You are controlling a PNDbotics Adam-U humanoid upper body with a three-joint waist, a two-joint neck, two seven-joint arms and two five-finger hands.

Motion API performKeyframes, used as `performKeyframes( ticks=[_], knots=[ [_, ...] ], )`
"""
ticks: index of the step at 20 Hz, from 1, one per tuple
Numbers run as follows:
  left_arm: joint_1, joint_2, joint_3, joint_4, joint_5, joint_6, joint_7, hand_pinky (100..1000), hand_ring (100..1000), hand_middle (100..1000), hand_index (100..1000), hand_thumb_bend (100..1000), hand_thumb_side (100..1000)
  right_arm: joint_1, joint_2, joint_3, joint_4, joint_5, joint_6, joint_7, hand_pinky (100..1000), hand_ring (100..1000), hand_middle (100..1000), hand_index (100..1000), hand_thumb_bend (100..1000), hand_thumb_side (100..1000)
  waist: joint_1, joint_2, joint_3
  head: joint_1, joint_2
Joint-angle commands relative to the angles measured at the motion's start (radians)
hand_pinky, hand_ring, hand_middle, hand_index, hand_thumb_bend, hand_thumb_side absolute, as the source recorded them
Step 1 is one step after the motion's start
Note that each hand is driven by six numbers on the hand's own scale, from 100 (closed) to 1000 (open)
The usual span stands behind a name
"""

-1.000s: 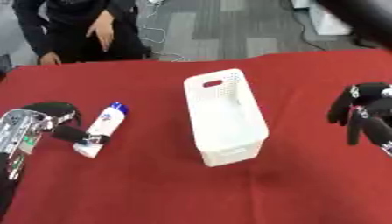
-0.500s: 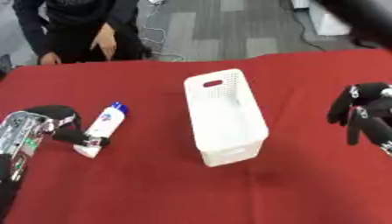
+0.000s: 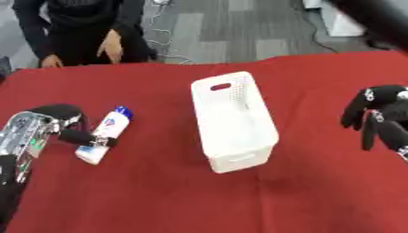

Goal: Pick up objects on the table and place them in the box.

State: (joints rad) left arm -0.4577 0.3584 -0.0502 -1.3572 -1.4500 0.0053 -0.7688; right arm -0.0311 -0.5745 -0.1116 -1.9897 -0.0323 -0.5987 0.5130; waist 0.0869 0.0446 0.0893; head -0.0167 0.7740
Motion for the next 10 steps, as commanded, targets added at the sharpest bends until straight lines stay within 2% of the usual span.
performKeyframes(
  ticks=[1, 10],
  knots=[
    [-0.026, 0.011, 0.006, -0.006, -0.003, 0.001, 0.009, 535, 794, 849, 784, 624, 1000, -0.012, -0.029, -0.007, -0.01, -0.005, -0.146, 0.151, 332, 474, 510, 349, 194, 1000, -0.003, -0.013, 0.0, 0.006, -0.004],
    [-0.042, -0.007, 0.004, 0.019, -0.019, 0.001, 0.02, 536, 795, 851, 782, 626, 1000, -0.01, -0.027, -0.006, -0.01, -0.003, -0.147, 0.153, 332, 474, 510, 349, 194, 1000, -0.004, -0.013, 0.002, 0.008, -0.004]
  ],
)
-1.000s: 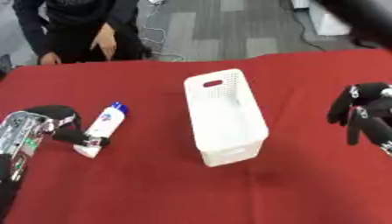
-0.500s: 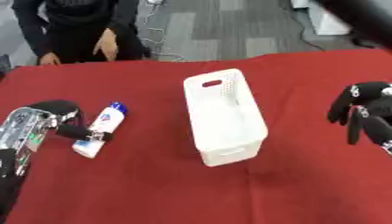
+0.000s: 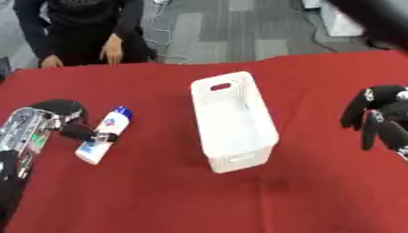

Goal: Pick up objects on the table and place them in the box.

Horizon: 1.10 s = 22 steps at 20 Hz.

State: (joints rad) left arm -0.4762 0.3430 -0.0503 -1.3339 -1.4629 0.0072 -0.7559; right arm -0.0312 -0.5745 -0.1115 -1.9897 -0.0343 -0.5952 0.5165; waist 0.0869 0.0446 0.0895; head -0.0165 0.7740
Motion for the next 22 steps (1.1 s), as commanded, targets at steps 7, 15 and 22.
performKeyframes(
  ticks=[7, 15, 22],
  knots=[
    [-0.025, -0.004, 0.001, 0.015, -0.019, -0.002, 0.018, 535, 794, 847, 768, 626, 1000, -0.012, -0.027, -0.011, -0.01, -0.001, -0.149, 0.145, 332, 474, 510, 347, 196, 1000, -0.004, -0.012, 0.001, 0.01, -0.004],
    [-0.029, -0.012, -0.003, 0.035, -0.021, -0.003, 0.043, 539, 796, 852, 771, 600, 1000, -0.012, -0.027, -0.011, -0.01, 0.0, -0.149, 0.145, 332, 474, 510, 346, 195, 1000, -0.004, -0.012, 0.0, 0.012, -0.004],
    [-0.033, -0.012, -0.005, 0.045, -0.036, 0.0, 0.053, 539, 796, 851, 766, 637, 1000, -0.013, -0.027, -0.012, -0.01, -0.001, -0.148, 0.144, 332, 474, 510, 345, 195, 1000, -0.004, -0.012, 0.0, 0.015, -0.004]
  ],
)
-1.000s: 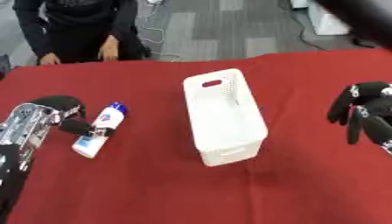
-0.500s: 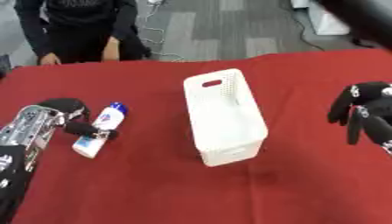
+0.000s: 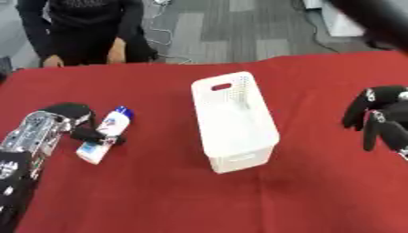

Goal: Pick up objects on the table and place them in the box.

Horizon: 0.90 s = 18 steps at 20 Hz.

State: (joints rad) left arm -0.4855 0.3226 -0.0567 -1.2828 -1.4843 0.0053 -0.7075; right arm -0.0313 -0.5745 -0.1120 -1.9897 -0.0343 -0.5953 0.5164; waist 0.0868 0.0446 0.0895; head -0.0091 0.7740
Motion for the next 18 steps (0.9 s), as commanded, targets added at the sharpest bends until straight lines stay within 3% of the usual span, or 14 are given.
performKeyframes(
  ticks=[1, 18],
  knots=[
    [-0.024, 0.008, 0.002, -0.005, -0.016, 0.002, 0.005, 539, 795, 851, 764, 624, 1000, -0.013, -0.027, -0.012, -0.01, -0.001, -0.148, 0.144, 332, 474, 510, 345, 196, 1000, -0.004, -0.012, 0.0, 0.008, -0.004],
    [-0.03, -0.006, -0.002, 0.062, -0.04, 0.011, 0.081, 535, 793, 841, 741, 644, 1000, -0.019, -0.027, -0.01, -0.01, -0.007, -0.149, 0.147, 332, 474, 510, 343, 197, 1000, -0.005, -0.01, -0.005, 0.013, -0.004]
  ],
)
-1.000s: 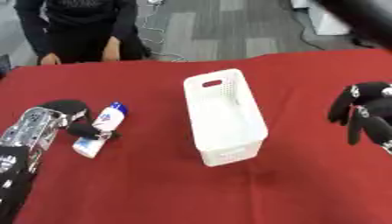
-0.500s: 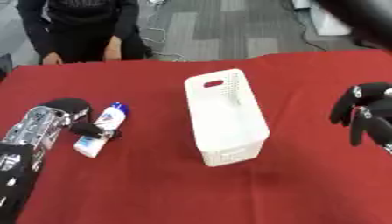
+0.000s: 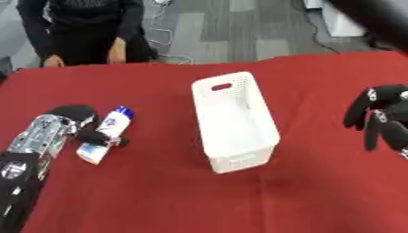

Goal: Pick up objects on the table and place them in the box.

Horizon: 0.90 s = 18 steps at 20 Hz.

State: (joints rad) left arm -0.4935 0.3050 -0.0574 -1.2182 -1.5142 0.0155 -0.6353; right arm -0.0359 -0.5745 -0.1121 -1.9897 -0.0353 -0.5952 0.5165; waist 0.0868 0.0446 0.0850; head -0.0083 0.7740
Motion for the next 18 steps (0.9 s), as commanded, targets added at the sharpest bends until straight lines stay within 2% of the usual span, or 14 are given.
performKeyframes(
  ticks=[1, 6, 7, 9, 10, 11, 18],
  knots=[
    [-0.022, 0.011, -0.001, -0.001, -0.012, 0.001, 0.011, 531, 789, 835, 733, 642, 1000, -0.014, -0.027, -0.01, -0.01, -0.006, -0.149, 0.147, 332, 474, 510, 343, 197, 1000, -0.005, -0.01, -0.001, 0.012, -0.004],
    [-0.025, 0.011, -0.004, -0.006, -0.02, -0.001, 0.022, 524, 771, 821, 719, 628, 1000, -0.015, -0.027, -0.01, -0.01, -0.007, -0.148, 0.148, 332, 474, 510, 343, 197, 1000, -0.004, -0.01, -0.001, 0.013, -0.004],
    [-0.025, 0.012, -0.004, -0.007, -0.022, -0.003, 0.022, 509, 743, 770, 689, 610, 1000, -0.015, -0.027, -0.01, -0.01, -0.007, -0.148, 0.148, 332, 474, 510, 342, 198, 1000, -0.004, -0.01, -0.001, 0.013, -0.004],
    [-0.025, 0.012, -0.005, -0.009, -0.027, -0.007, 0.022, 478, 698, 729, 663, 571, 1000, -0.016, -0.027, -0.01, -0.01, -0.008, -0.148, 0.149, 332, 474, 510, 342, 198, 1000, -0.004, -0.011, -0.002, 0.013, -0.004],
    [-0.024, 0.011, -0.005, -0.011, -0.029, -0.009, 0.024, 487, 711, 743, 672, 581, 1000, -0.016, -0.027, -0.01, -0.01, -0.008, -0.148, 0.149, 332, 474, 510, 342, 198, 1000, -0.004, -0.011, -0.002, 0.013, -0.004],
    [-0.024, 0.011, -0.005, -0.011, -0.031, -0.01, 0.024, 456, 663, 698, 649, 558, 1000, -0.016, -0.027, -0.01, -0.01, -0.009, -0.148, 0.149, 332, 474, 510, 342, 198, 1000, -0.004, -0.011, -0.002, 0.013, -0.004],
    [-0.021, 0.01, -0.005, -0.009, -0.04, -0.016, 0.019, 425, 632, 647, 619, 526, 950, -0.017, -0.027, -0.01, -0.01, -0.011, -0.147, 0.15, 332, 474, 510, 341, 198, 1000, -0.004, -0.011, -0.003, 0.016, -0.004]
  ],
)
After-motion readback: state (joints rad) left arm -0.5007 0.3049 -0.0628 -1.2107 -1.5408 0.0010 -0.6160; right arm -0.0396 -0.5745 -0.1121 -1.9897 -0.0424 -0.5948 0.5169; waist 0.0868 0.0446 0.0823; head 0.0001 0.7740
